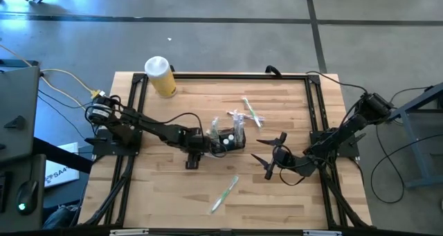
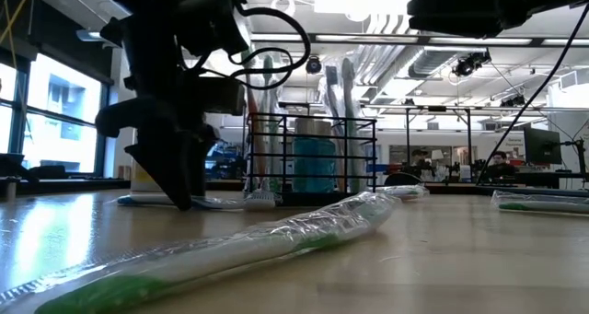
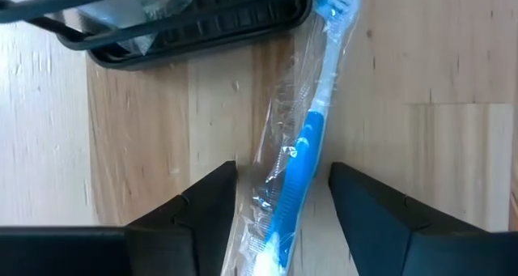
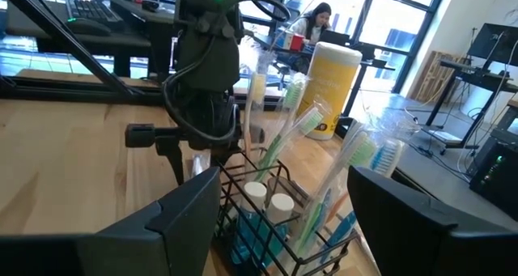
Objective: Pick & Place toothbrushing station
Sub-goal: Put the blue toothbrush into the wire organizer
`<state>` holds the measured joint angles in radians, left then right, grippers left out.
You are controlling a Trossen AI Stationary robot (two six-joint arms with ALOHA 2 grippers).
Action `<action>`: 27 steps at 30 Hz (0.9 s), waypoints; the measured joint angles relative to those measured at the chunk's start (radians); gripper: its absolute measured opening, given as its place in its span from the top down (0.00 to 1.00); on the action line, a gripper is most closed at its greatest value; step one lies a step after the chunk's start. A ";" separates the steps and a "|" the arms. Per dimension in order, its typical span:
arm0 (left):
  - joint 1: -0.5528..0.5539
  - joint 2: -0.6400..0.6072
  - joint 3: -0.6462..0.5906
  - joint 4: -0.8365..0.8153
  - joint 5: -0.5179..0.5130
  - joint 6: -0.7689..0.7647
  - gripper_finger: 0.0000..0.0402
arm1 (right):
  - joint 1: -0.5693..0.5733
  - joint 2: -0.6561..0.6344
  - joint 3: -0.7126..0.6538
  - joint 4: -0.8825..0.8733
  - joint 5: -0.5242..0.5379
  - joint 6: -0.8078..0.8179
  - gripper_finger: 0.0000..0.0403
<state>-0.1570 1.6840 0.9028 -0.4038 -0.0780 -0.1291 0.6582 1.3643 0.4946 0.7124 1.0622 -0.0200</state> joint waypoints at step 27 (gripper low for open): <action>-0.061 0.007 0.100 -0.220 -0.085 -0.007 0.98 | 0.000 0.000 0.000 0.000 0.001 0.001 0.35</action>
<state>-0.2184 1.6913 1.0032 -0.6236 -0.1631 -0.1359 0.6582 1.3643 0.4946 0.7128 1.0630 -0.0193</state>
